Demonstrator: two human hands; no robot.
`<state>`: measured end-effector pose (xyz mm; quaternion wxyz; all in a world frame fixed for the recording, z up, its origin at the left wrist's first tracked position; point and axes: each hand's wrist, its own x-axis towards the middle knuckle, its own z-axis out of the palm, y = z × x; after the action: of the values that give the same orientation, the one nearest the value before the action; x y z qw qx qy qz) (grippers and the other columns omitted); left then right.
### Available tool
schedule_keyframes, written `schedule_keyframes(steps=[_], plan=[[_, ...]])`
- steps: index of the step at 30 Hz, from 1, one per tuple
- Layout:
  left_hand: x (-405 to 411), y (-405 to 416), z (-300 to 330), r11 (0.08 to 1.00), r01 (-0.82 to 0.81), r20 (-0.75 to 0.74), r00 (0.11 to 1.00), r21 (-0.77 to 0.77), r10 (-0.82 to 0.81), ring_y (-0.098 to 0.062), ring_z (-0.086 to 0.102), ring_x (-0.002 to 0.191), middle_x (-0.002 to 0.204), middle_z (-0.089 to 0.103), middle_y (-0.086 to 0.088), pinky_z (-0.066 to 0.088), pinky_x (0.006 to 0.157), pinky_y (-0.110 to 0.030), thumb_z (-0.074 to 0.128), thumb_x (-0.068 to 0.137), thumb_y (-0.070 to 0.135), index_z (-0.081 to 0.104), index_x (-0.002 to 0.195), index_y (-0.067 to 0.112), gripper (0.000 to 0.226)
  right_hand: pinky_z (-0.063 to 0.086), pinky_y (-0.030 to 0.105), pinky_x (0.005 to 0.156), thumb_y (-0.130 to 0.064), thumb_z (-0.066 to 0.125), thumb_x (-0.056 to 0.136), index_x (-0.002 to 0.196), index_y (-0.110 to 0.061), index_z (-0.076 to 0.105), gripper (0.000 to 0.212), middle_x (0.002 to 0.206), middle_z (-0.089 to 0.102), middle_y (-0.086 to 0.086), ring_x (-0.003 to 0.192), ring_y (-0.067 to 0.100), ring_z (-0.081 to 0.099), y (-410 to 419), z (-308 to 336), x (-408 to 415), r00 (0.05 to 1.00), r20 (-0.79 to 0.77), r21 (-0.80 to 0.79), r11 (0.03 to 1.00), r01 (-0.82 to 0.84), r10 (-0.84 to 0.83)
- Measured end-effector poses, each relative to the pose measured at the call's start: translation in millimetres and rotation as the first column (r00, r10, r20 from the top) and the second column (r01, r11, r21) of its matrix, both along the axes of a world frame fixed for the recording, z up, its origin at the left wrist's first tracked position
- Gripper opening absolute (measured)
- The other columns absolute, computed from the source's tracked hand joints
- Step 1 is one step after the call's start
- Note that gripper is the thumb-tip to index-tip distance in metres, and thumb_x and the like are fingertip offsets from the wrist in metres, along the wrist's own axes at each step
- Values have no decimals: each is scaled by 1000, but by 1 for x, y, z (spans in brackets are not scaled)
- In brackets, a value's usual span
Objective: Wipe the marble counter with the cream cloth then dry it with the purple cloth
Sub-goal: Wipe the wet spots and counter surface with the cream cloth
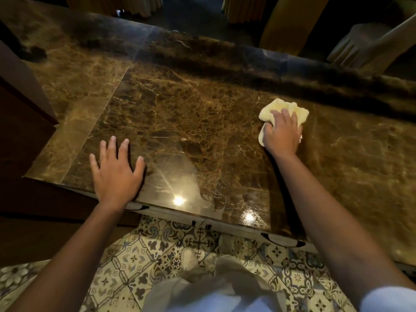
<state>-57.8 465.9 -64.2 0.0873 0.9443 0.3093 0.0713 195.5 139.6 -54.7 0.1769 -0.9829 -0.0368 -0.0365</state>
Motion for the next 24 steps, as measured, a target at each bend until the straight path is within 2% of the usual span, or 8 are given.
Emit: schedule_keyframes(steps=[3,7,10,14,17,20,22,24], plan=[[1,0,1,1000,-10,1,1000,-3,10,-32,17,157,167,28,-13,12,123,-58,44,99,49,38,154,18,63,16,55,127,-23,48,101,138,-24,60,39,158,48,2,154,28,27,33,3,26,994,-19,122,987,-105,108],[2,1,2,1000,-18,-4,1000,-7,18,-31,18,157,167,29,-13,13,124,-57,41,98,52,40,153,19,65,25,49,123,-6,50,93,117,-21,73,36,147,60,1,147,25,39,76,9,17,952,-26,324,903,-282,306],[1,2,2,1000,-15,-8,1000,-6,15,-31,18,157,167,29,-12,13,124,-57,40,98,53,39,154,19,65,24,47,124,4,51,83,102,-15,76,37,138,67,3,146,25,42,92,9,-24,863,-46,415,795,-442,504],[0,1,2,1000,-17,1,1000,-8,17,-30,17,157,167,28,-12,12,124,-57,41,98,52,39,154,18,65,27,58,121,4,51,71,90,-17,75,37,127,72,0,141,23,49,78,5,-92,733,-16,483,647,-590,680],[0,1,2,1000,-16,5,1000,-12,16,-30,16,157,168,28,-12,12,125,-57,40,98,53,38,154,18,66,26,58,122,6,50,69,87,-18,74,38,125,73,-5,142,19,49,52,0,-141,679,-15,497,595,-632,734],[-1,1,2,1000,-13,7,1000,-18,13,-30,16,157,168,27,-12,11,124,-57,39,99,52,38,155,18,66,31,55,119,3,47,71,85,-19,74,38,119,74,-11,139,13,51,27,-4,-176,668,-31,489,594,-639,744],[-2,1,1,1000,-1,16,1000,-17,1,-32,16,157,167,27,-14,11,124,-58,39,99,52,38,154,17,65,40,51,113,4,45,73,84,-19,75,40,111,75,-11,130,9,57,10,2,-183,697,-36,497,618,-609,716],[-3,2,0,1000,4,21,1000,-15,-3,-33,16,157,167,27,-15,11,124,-58,40,99,51,38,154,16,65,50,43,103,11,45,75,86,-21,74,44,106,74,-7,119,5,62,-9,15,-177,778,-24,528,669,-523,627]])
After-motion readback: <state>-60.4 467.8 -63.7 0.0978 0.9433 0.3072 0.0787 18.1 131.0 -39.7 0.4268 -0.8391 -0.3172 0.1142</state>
